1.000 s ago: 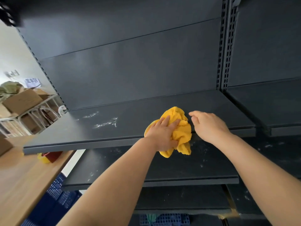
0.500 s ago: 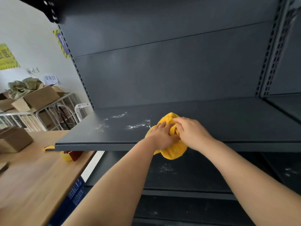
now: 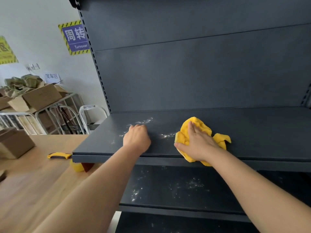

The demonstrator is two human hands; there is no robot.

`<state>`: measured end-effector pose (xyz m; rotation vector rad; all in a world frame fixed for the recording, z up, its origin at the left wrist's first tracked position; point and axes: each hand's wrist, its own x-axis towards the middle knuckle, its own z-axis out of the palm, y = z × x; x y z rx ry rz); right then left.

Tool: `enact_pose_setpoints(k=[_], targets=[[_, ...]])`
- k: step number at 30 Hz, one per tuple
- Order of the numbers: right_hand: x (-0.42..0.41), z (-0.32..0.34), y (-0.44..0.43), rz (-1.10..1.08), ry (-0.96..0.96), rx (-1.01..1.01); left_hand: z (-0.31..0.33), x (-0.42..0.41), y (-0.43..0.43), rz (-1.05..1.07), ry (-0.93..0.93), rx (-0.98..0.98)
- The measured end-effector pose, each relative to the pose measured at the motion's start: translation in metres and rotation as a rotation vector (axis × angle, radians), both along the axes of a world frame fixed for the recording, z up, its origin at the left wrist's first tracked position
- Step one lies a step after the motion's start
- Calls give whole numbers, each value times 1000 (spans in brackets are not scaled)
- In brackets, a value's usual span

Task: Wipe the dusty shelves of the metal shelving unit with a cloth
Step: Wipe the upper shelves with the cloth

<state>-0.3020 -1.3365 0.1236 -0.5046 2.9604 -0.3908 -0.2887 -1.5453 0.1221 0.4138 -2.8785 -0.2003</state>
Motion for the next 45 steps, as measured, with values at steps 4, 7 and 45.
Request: enact_pose_setpoints(k=[4, 7, 45], targets=[[-23, 1, -22, 29, -18, -1, 9, -15, -5, -5, 5, -5], [-43, -2, -36, 8, -48, 30, 15, -26, -9, -5, -60, -4], [-123, -1, -239, 367, -34, 83, 4, -40, -180, 254, -154, 33]])
